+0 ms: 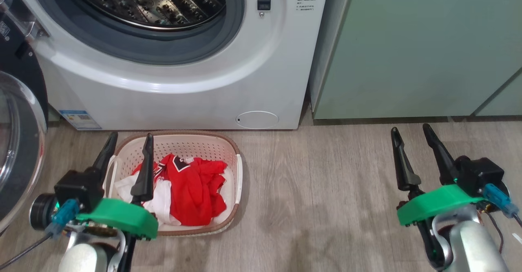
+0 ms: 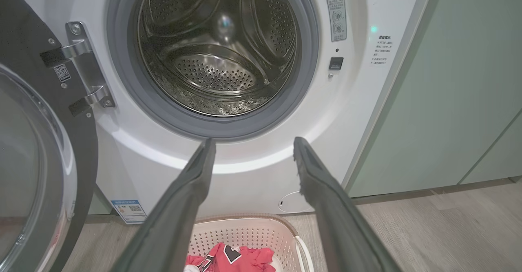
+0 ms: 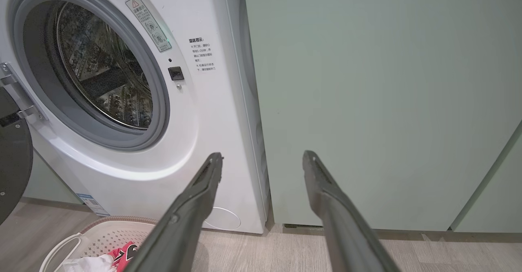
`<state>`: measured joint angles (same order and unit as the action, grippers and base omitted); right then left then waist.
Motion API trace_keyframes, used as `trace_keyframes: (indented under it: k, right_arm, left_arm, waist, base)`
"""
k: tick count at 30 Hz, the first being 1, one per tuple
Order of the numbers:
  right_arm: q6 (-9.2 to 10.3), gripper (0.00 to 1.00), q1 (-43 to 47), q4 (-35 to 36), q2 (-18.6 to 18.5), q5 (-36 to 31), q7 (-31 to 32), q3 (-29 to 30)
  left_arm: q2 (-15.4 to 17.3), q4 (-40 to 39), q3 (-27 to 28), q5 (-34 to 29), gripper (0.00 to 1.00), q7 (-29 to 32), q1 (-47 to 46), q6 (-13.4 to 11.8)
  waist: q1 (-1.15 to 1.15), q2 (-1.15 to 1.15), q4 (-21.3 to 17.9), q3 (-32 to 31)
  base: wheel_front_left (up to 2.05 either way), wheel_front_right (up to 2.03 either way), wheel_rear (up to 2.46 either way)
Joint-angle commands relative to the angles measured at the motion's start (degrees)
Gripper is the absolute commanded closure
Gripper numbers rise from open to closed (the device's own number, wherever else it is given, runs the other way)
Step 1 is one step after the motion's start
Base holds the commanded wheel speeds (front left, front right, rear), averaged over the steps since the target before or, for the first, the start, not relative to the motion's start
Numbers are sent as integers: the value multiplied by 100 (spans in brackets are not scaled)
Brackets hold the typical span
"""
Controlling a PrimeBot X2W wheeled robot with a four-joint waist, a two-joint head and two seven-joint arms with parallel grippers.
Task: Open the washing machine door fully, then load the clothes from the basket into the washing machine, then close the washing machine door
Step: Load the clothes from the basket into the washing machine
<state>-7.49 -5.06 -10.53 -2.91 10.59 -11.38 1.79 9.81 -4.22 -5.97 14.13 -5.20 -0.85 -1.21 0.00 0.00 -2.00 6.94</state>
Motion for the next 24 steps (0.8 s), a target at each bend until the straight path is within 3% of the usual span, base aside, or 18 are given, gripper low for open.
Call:
trace_keyframes:
  k: [1, 10, 15, 24]
  right_arm:
    - [0, 0, -90, 166, 3, 15, -48, -133]
    - [0, 0, -137, 212, 3, 20, -41, -129]
    - [0, 0, -193, 272, 3, 24, -44, -133]
    - [0, 0, -571, 504, 3, 43, -61, -208]
  left_arm:
    - [131, -199, 177, 35, 0, -33, -161, -38]
    - [172, -187, 164, 57, 0, -31, -231, -63]
    - [204, -60, 94, 137, 0, 47, -386, 52]
    - [204, 1209, -152, 206, 0, 485, -1594, 272]
  waist:
    - [0, 0, 2, 5]
    - [0, 0, -9, 146]
    - [0, 0, -34, 331]
    - [0, 0, -163, 1351]
  base:
    - [0, 0, 0]
    - [0, 0, 0]
    - [0, 0, 0]
    - [0, 0, 0]
